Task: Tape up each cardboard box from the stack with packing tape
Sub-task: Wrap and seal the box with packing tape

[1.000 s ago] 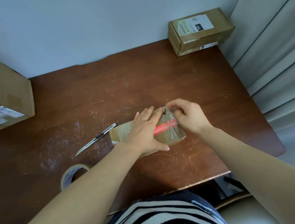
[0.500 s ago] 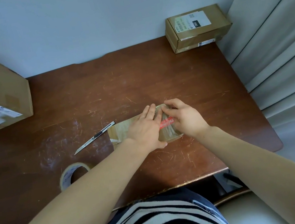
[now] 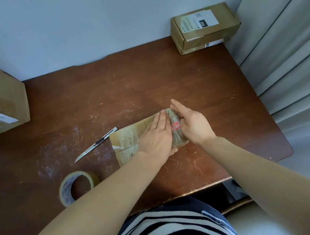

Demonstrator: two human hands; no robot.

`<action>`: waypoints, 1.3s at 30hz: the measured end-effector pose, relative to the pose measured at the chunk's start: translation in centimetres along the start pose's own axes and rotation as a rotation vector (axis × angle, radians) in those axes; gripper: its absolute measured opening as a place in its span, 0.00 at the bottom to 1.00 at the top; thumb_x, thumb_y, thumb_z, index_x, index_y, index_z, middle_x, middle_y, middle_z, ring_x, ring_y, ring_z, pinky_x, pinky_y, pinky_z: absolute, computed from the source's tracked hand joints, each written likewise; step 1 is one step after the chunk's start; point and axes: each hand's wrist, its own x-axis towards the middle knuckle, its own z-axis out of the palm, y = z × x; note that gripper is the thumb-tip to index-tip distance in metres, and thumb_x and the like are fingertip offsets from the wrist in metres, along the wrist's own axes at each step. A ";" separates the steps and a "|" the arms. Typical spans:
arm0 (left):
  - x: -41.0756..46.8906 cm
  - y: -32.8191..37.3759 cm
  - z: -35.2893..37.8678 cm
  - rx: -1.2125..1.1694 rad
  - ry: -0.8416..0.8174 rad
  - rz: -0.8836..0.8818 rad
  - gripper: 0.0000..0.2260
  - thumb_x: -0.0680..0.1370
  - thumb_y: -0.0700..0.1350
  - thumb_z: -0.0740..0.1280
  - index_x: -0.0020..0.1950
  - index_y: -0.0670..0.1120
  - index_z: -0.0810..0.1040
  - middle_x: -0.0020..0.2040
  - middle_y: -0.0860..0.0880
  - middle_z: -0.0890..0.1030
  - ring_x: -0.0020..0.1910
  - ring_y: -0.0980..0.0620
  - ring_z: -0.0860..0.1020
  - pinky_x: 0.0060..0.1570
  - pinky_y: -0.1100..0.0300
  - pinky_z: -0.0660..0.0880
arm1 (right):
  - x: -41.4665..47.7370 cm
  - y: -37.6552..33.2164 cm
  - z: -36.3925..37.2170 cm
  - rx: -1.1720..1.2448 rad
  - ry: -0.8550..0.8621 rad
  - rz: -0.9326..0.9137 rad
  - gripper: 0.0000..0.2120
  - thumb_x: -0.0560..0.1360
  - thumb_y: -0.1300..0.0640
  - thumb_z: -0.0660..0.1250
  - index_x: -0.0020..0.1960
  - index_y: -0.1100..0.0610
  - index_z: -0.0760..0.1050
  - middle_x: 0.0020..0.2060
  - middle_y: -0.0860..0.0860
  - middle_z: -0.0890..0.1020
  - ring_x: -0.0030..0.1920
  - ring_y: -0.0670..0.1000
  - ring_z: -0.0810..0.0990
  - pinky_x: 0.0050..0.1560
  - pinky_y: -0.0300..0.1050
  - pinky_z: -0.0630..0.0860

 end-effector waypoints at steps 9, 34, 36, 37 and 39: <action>-0.6 0.3 0.8 0.125 0.030 0.066 0.37 0.82 0.56 0.56 0.76 0.39 0.36 0.78 0.42 0.38 0.77 0.47 0.39 0.73 0.57 0.38 | 0.3 0.4 0.4 -0.052 0.030 0.007 0.28 0.75 0.69 0.55 0.74 0.56 0.64 0.66 0.54 0.75 0.65 0.54 0.74 0.65 0.46 0.71; -0.4 -0.5 0.6 0.105 0.027 0.083 0.39 0.81 0.54 0.60 0.77 0.39 0.36 0.78 0.41 0.37 0.77 0.46 0.38 0.74 0.55 0.36 | 0.2 0.3 0.7 0.015 0.070 0.031 0.28 0.74 0.70 0.55 0.73 0.54 0.66 0.68 0.51 0.74 0.67 0.51 0.73 0.66 0.44 0.71; -0.6 -0.2 0.8 0.134 0.043 0.080 0.37 0.82 0.53 0.57 0.76 0.38 0.35 0.78 0.40 0.37 0.77 0.45 0.38 0.72 0.55 0.35 | 0.2 0.2 0.7 0.004 0.072 0.032 0.28 0.75 0.70 0.55 0.73 0.54 0.66 0.67 0.51 0.74 0.66 0.51 0.73 0.65 0.42 0.71; -0.6 -0.1 0.8 0.138 0.039 0.077 0.36 0.82 0.53 0.56 0.76 0.38 0.35 0.78 0.40 0.37 0.77 0.45 0.38 0.72 0.56 0.35 | 0.1 0.2 0.7 -0.002 0.074 0.033 0.28 0.75 0.70 0.55 0.73 0.54 0.66 0.67 0.51 0.74 0.66 0.51 0.73 0.64 0.40 0.70; -0.7 0.0 0.8 0.137 0.025 0.067 0.36 0.82 0.53 0.56 0.76 0.38 0.36 0.78 0.40 0.38 0.77 0.45 0.39 0.72 0.56 0.35 | 0.0 0.1 0.8 -0.022 0.071 0.033 0.28 0.75 0.70 0.55 0.73 0.54 0.65 0.68 0.51 0.74 0.66 0.51 0.73 0.62 0.37 0.68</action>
